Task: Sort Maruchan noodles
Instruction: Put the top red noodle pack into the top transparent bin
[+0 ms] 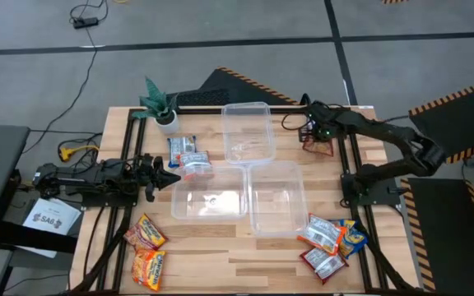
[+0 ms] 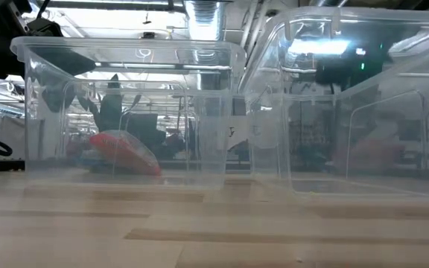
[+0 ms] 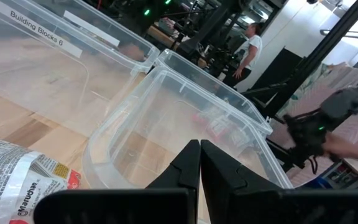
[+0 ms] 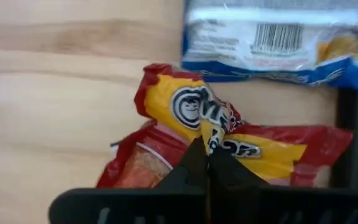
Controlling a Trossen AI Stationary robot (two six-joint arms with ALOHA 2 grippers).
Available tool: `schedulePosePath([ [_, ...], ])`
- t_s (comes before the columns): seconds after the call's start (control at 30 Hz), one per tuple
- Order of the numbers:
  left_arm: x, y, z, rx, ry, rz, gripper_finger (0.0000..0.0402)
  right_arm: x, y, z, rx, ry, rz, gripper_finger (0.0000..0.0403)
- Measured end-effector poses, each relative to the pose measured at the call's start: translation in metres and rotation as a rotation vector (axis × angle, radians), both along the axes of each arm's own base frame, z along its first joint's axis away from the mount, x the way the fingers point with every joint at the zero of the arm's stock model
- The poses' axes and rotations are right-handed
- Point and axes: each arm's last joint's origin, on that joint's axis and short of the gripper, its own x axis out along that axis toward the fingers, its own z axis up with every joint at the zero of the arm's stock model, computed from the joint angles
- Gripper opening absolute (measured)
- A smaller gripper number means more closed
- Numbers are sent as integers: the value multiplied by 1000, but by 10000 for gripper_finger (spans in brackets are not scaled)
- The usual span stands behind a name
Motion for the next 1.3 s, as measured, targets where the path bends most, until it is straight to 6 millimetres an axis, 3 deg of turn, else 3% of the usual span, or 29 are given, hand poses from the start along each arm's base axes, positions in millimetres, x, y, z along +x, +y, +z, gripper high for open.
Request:
schedulePosePath([
  [0.27, 0, 0, 0, 0, 0, 0, 0, 19, 17, 123, -326, -350, 147, 5],
  [0.43, 0, 0, 0, 0, 0, 0, 0, 55, 24, 156, -377, -475, 306, 5],
  [0.53, 0, 0, 0, 0, 0, 0, 0, 93, 29, 152, -365, -501, 396, 5],
  [0.67, 0, 0, 0, 0, 0, 0, 0, 146, 32, 131, -329, -493, 486, 5],
  [0.87, 0, 0, 0, 0, 0, 0, 0, 196, 28, 95, -252, -406, 532, 20],
  [1.07, 0, 0, 0, 0, 0, 0, 0, 213, 21, 80, -193, -389, 553, 51],
  [1.2, 0, 0, 0, 0, 0, 0, 0, 205, 15, 91, -199, -414, 566, 84],
  [1.3, 0, 0, 0, 1, 0, 0, 0, 188, 14, 107, -171, -425, 597, 121],
])
